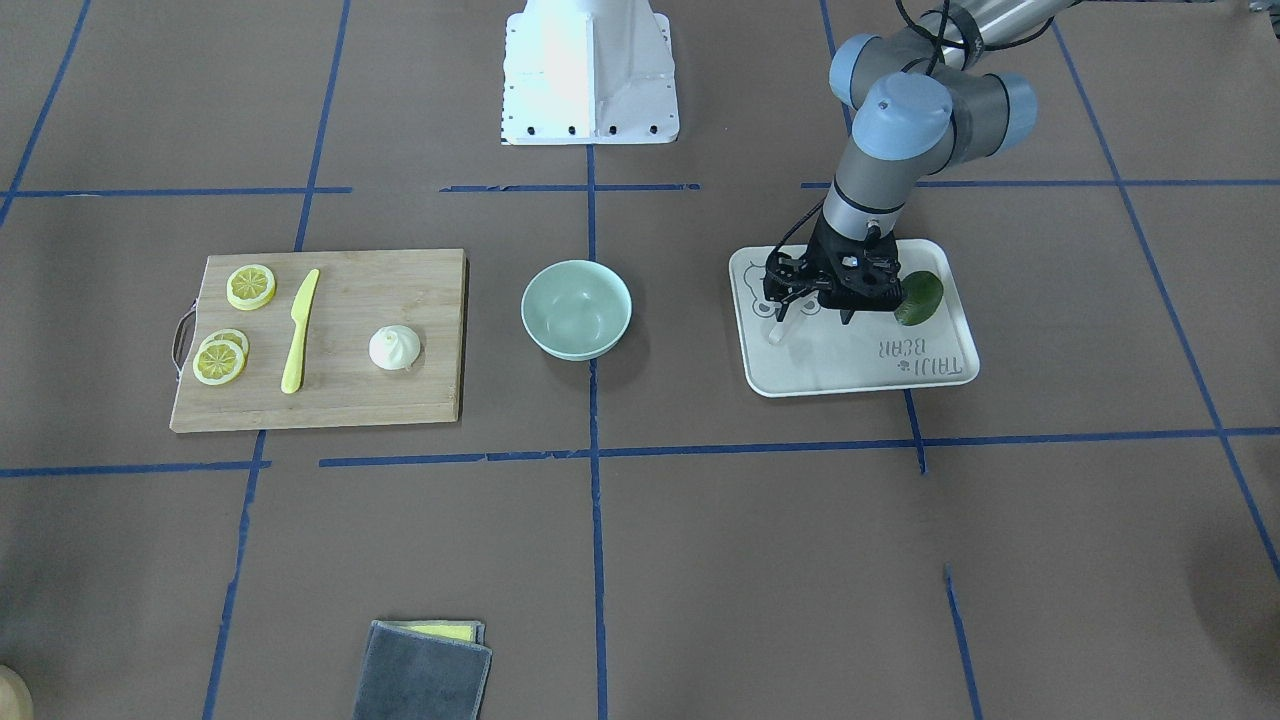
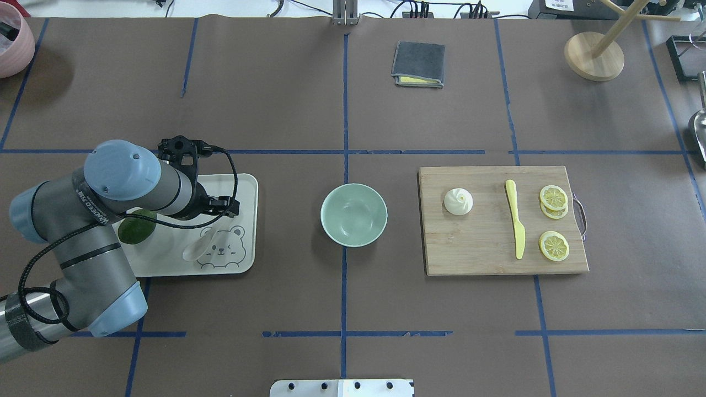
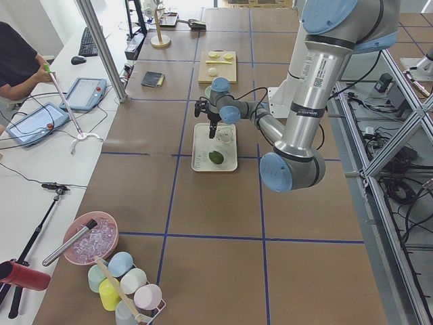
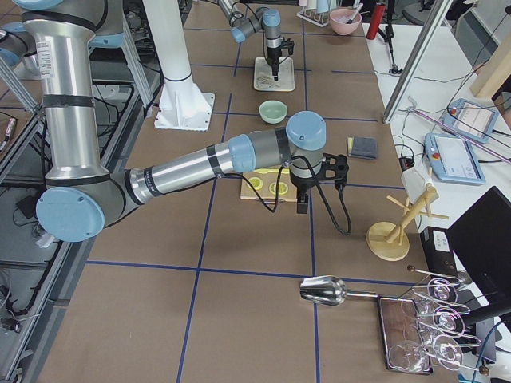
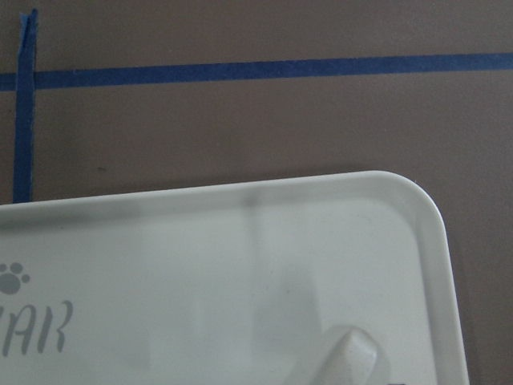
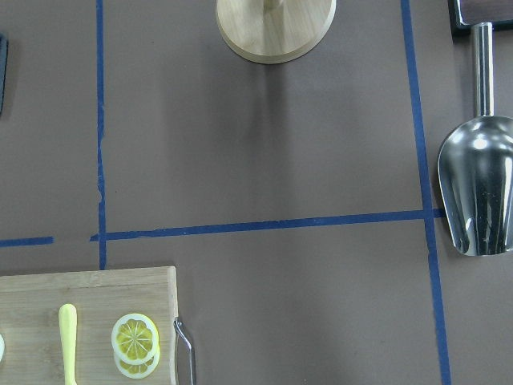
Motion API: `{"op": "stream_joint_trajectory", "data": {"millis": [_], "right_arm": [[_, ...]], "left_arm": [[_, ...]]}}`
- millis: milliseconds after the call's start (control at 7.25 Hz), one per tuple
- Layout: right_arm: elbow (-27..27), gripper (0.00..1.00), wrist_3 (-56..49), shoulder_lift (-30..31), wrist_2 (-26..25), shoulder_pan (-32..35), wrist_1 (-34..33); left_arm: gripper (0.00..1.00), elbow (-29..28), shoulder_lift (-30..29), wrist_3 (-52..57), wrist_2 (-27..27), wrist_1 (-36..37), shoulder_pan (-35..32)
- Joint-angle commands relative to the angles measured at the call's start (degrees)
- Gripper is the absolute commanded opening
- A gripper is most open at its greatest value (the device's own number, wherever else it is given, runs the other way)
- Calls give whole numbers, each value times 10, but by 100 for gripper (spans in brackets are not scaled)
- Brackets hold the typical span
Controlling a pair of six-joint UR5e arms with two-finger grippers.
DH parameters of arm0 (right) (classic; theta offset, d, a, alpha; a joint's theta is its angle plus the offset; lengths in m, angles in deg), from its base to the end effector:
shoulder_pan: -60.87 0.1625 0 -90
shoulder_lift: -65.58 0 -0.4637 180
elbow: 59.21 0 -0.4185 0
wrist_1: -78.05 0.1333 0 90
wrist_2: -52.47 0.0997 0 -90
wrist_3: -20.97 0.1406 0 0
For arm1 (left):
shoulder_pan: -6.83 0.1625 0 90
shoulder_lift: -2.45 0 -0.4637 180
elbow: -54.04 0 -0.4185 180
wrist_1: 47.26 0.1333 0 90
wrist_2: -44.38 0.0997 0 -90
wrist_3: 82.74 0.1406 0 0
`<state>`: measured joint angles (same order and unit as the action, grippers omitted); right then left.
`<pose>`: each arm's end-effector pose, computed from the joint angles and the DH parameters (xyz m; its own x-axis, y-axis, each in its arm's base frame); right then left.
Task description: Put spoon and bun in bowl
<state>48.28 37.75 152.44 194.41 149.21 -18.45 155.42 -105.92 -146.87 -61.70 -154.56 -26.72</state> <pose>0.0071 -0.5353 0.5378 0.5928 0.0788 0.8015 -0.1494 0.9887 0.0133 0.5115 -0.4524 0.4140 0.6689 0.0595 -0.7409 0.0780 0.9857 0.1496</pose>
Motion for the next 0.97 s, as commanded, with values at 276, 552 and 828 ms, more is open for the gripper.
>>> {"op": "stream_joint_trajectory", "data": {"millis": [276, 552, 828], "right_arm": [[1, 100, 0, 0, 0, 0, 0], [1, 100, 0, 0, 0, 0, 0], [1, 100, -1, 0, 0, 0, 0]], "left_arm": [[88, -3, 1, -1, 0, 1, 10], [87, -9, 1, -1, 1, 1, 19], [87, -15, 1, -1, 0, 0, 22]]}}
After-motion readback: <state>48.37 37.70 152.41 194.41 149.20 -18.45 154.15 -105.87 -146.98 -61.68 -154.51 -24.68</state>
